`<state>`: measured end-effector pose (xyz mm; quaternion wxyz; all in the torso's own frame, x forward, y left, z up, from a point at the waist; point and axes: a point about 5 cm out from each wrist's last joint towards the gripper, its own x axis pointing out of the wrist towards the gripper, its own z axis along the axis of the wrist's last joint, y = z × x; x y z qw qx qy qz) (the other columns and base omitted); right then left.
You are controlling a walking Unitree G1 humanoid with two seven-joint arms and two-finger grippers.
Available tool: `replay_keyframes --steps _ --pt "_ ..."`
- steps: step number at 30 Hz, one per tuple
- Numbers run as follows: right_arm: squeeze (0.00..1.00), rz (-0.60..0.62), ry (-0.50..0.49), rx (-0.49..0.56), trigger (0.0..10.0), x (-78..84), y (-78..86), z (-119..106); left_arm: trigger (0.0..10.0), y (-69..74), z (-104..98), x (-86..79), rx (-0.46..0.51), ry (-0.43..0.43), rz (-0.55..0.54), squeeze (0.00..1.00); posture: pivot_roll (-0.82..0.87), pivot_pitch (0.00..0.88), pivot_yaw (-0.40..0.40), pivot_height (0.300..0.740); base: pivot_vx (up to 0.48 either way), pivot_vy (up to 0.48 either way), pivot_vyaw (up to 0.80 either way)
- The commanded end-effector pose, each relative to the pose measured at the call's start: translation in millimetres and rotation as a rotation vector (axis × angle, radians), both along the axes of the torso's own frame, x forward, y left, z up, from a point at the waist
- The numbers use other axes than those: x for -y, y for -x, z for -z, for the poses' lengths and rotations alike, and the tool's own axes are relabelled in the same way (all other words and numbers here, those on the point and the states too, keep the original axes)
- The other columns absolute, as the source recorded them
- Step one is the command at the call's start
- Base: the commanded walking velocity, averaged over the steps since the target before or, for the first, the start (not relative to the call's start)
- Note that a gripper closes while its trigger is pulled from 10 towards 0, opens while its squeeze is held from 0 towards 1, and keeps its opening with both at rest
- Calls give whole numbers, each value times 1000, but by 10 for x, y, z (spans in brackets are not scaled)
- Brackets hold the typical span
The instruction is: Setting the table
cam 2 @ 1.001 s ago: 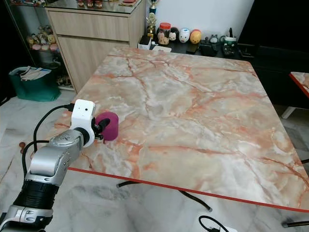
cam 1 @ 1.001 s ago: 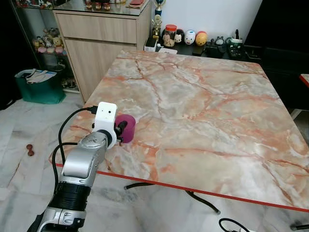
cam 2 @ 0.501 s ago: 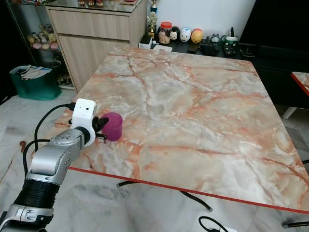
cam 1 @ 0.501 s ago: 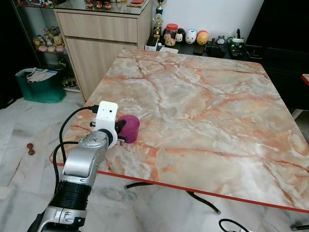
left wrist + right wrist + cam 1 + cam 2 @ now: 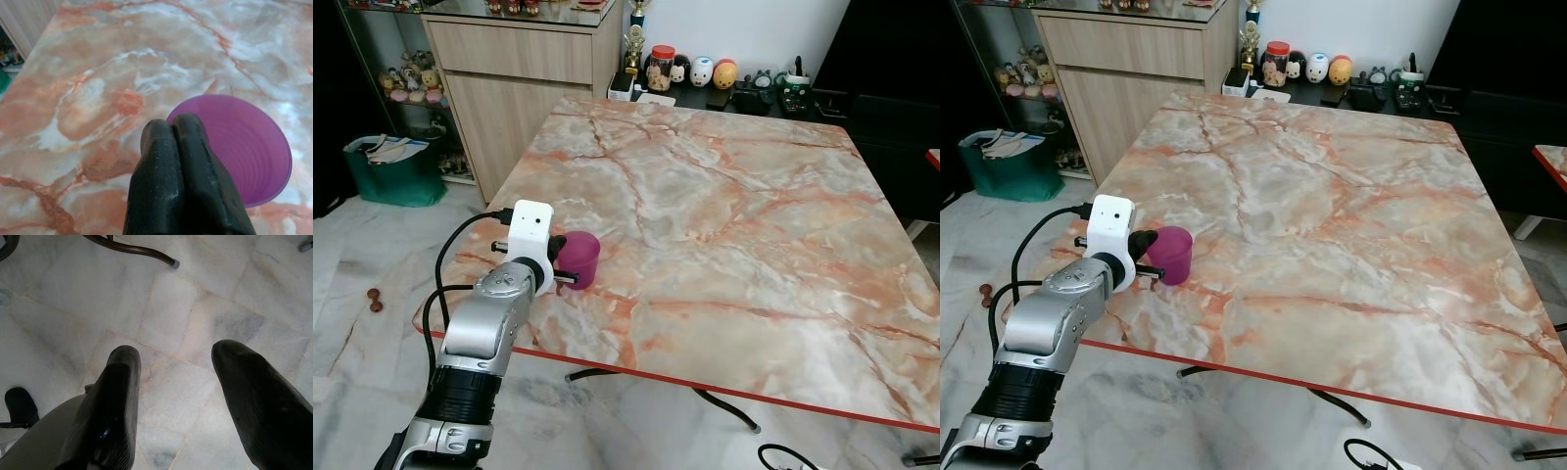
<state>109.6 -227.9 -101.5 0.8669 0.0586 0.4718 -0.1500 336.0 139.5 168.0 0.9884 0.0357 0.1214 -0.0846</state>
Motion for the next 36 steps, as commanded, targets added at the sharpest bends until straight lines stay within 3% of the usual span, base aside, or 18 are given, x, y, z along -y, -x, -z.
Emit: replay_keyframes --steps 1,3,4,5,7,8,9,16,22,36 --pt "0 -2 12 -3 10000 48 18 -7 0 8 -59 -8 48 8 -5 0 149 0 -89 740 0 0 0" --pt "0 -1 12 -3 10000 49 18 -7 0 8 -67 -5 55 7 0 0 149 0 -89 740 0 0 0" --pt "0 -2 12 -3 10000 50 18 -7 9686 9 -132 23 101 27 19 0 149 0 -90 740 0 0 0" --pt "0 -2 13 -3 10000 50 19 -7 10000 11 -194 49 146 27 42 0 149 0 -90 740 0 0 0" --pt "0 -1 13 -4 10000 50 19 -7 10000 13 -224 62 168 20 56 0 149 0 -90 740 0 0 0" --pt "0 -2 13 -4 10000 51 17 -8 10000 2 -246 54 170 29 35 169 151 0 -90 740 0 0 0" --pt "0 -3 13 -4 10000 51 16 -8 10000 -12 -238 37 156 24 14 1000 151 0 -90 740 0 0 0" --pt "0 0 8 -4 10000 42 12 -6 10000 -127 -204 -73 58 -28 -12 1000 146 0 -81 740 0 0 0" --pt "0 -1 5 -9 10000 33 13 -2 10000 -166 -137 -122 -6 -15 -12 1000 142 0 -74 740 0 0 0" --pt "0 3 0 -8 10000 19 16 2 10000 -249 -192 -91 -52 -7 33 1000 133 0 -60 740 0 0 0"
